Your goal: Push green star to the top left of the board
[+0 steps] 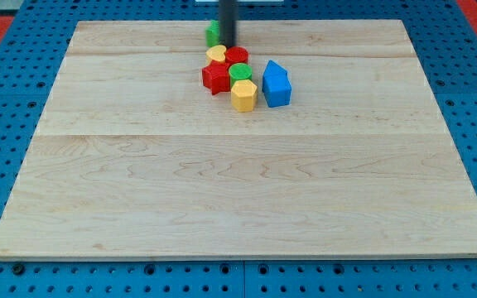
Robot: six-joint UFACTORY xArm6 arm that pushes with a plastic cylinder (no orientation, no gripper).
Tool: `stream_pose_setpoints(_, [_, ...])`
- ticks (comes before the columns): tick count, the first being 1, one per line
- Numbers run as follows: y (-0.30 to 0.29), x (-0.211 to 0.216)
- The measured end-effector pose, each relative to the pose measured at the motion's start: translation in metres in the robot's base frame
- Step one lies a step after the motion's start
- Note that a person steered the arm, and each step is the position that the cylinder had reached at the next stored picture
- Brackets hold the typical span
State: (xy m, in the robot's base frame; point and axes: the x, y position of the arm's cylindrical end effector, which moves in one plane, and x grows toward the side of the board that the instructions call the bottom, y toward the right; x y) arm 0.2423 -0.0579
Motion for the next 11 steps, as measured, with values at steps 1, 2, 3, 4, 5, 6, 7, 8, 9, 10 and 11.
stream_pose_setpoints(1, [0.043, 0.012])
stream_pose_setpoints(2, [0.052, -0.018])
stream_pose_setpoints(3, [0.049, -0.049])
stream_pose_setpoints(4, [-0.004, -0.048])
stream_pose_setpoints(5, [-0.078, -0.048])
stream_pose_setpoints(6, [-0.027, -0.034])
stream_pose_setpoints(7, [-0.014, -0.024])
stream_pose_setpoints(8, [-0.061, -0.003])
stream_pose_setpoints(9, [-0.102, 0.0])
stream_pose_setpoints(10, [-0.128, 0.001])
stream_pose_setpoints(11, [-0.057, 0.002])
